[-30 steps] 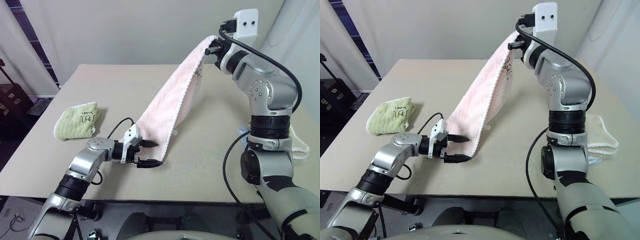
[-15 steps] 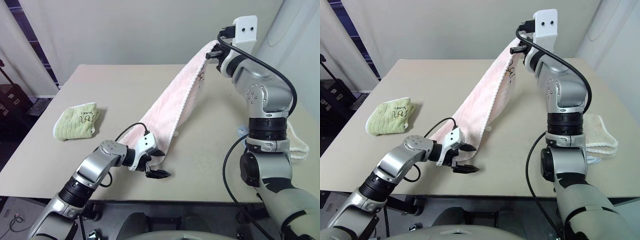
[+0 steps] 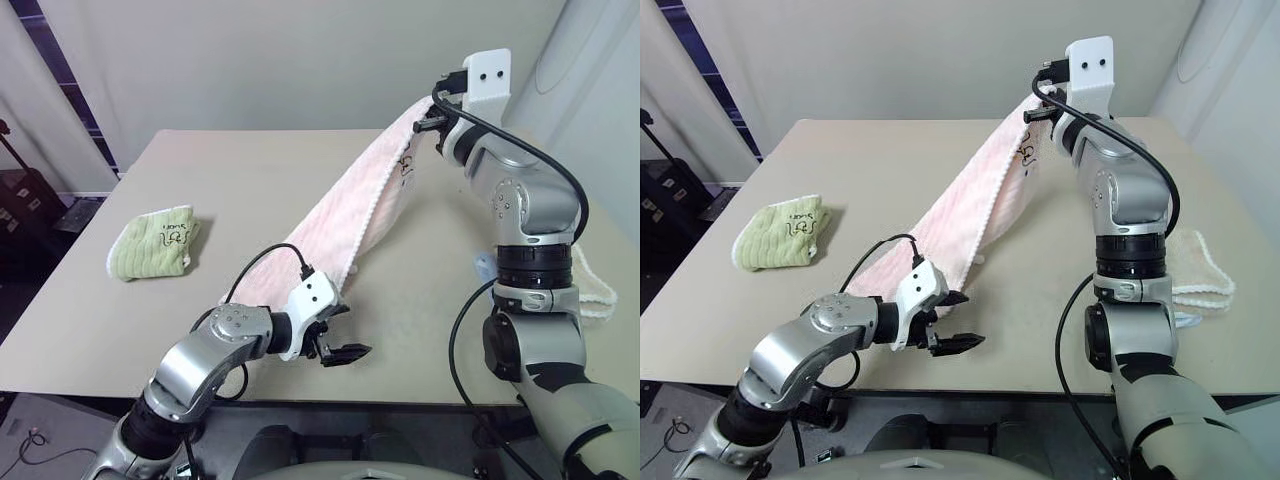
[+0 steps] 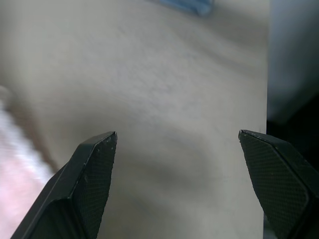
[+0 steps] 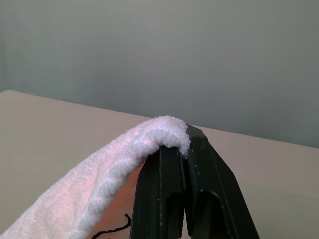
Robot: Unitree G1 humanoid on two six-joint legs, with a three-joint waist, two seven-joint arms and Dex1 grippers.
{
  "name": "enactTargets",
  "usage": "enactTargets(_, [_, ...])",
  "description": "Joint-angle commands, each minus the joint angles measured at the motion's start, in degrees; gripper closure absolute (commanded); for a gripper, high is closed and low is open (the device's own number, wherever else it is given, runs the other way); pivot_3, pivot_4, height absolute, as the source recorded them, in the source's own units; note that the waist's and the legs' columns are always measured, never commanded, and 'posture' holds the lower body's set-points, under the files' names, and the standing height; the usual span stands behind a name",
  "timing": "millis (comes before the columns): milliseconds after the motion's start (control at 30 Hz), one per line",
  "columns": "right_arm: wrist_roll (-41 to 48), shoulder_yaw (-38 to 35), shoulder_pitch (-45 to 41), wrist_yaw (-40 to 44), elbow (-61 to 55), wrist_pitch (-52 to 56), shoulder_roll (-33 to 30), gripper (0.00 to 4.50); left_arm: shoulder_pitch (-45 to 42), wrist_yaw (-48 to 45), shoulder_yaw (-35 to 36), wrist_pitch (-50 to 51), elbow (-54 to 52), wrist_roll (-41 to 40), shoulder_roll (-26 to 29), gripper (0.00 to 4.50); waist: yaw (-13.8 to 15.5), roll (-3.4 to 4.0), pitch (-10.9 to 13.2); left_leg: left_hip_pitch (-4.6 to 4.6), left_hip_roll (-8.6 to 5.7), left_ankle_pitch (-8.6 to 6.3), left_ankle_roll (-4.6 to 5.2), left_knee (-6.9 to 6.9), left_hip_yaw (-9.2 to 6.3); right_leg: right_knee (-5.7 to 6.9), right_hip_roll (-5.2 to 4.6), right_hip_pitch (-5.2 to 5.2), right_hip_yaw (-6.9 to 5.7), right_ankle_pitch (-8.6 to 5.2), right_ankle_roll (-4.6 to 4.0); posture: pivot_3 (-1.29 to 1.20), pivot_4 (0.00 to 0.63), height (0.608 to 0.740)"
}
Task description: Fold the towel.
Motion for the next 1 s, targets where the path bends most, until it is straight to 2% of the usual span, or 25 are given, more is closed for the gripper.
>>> enactTargets(33, [-0.44,0.03,-0.89,0.37,-1.07,-1.77,0.1,4.5,1.67,1.38,2.47,-0.09,-4.92,-1.84,1.2,0.4,0.01,0.0,0.0,0.0,0.0,0.0,0.0,0.0,0.0,0.0,0.0,0.0,0.0,0.0,0.0,0.0,0.0,0.74])
enactTargets(133, [-0.71,0.31,-0.69,0.55,-0.88,-2.23,0.55,4.5,4.34,3.04,2.95,-0.34,-7.39,-1.36,3.55,0.4,0.03,0.0,0.0,0.0,0.0,0.01,-0.02,0.0,0.0,-0.01,0.0,0.01,0.0,0.0,-0.01,0.0,0.0,0.74])
enactTargets(200, [-0.95,0.52,-0.5,0.66,-0.64,-2.67,0.78,4.5,-1.65,-6.68,9.17,-15.23,16.89,0.44,9.54,0.4,0.29,0.02,0.01,0.04,0.0,0.02,-0.03,0.0,0.0,-0.01,0.0,0.03,0.0,-0.01,-0.02,0.0,0.0,0.74])
enactTargets(267, [-1.15,0.59,-0.38,0.73,-0.39,-3.0,0.84,4.5,-5.35,-12.42,11.67,-28.37,35.3,2.26,13.07,0.4,0.07,0.07,0.06,0.11,0.03,0.2,-0.31,-0.05,-0.08,0.05,0.07,-0.01,-0.09,-0.05,-0.27,0.0,0.0,0.74])
enactTargets(333, [-1.29,0.72,-0.27,0.68,-0.29,-3.24,0.81,4.5,-6.95,-14.47,11.47,-34.88,43.7,3.4,13.3,0.4,-0.41,0.12,0.09,0.13,0.07,0.39,-0.45,-0.23,-0.13,0.02,0.18,-0.13,-0.07,0.06,-0.6,0.0,0.0,0.74])
enactTargets(400, [-1.4,0.72,-0.16,0.7,-0.33,-3.32,0.78,4.5,-8.34,-15.2,12.13,-39.96,50.16,4.87,12.29,0.4,-0.19,0.17,0.1,0.12,0.03,0.39,-0.44,-0.27,-0.12,-0.1,0.12,-0.09,-0.04,0.08,-0.54,0.0,0.0,0.74])
enactTargets(500, [-1.66,0.45,0.18,0.91,-0.64,-3.24,0.7,4.5,-7.55,-17.85,12.38,-43.26,51.69,5.09,11.01,0.4,0.2,0.01,0.05,-0.08,-0.02,0.39,-0.44,-0.38,-0.07,-0.26,-0.01,-0.2,-0.02,0.25,-0.2,0.0,0.0,0.74])
enactTargets(633, [-1.79,0.34,0.79,0.96,-1.17,-2.97,0.44,4.5,-4.71,-21.36,14.05,-43.69,47.8,1.5,9.1,0.4,0.01,-0.06,-0.01,-0.99,-0.02,0.46,-0.56,-0.36,-0.06,-0.16,-0.04,-1.16,-0.01,0.36,-0.03,0.0,0.0,0.74])
enactTargets(1000, [-2.28,0.78,1.52,0.56,-1.02,-3.19,1.05,4.5,-4.29,-23.94,13.94,-43.31,41.32,-0.67,6.16,0.4,-0.1,-0.06,-0.01,-0.79,-0.01,0.56,-0.66,-0.44,-0.07,0.07,-0.03,-1.1,-0.01,0.37,-0.06,0.0,0.0,0.74])
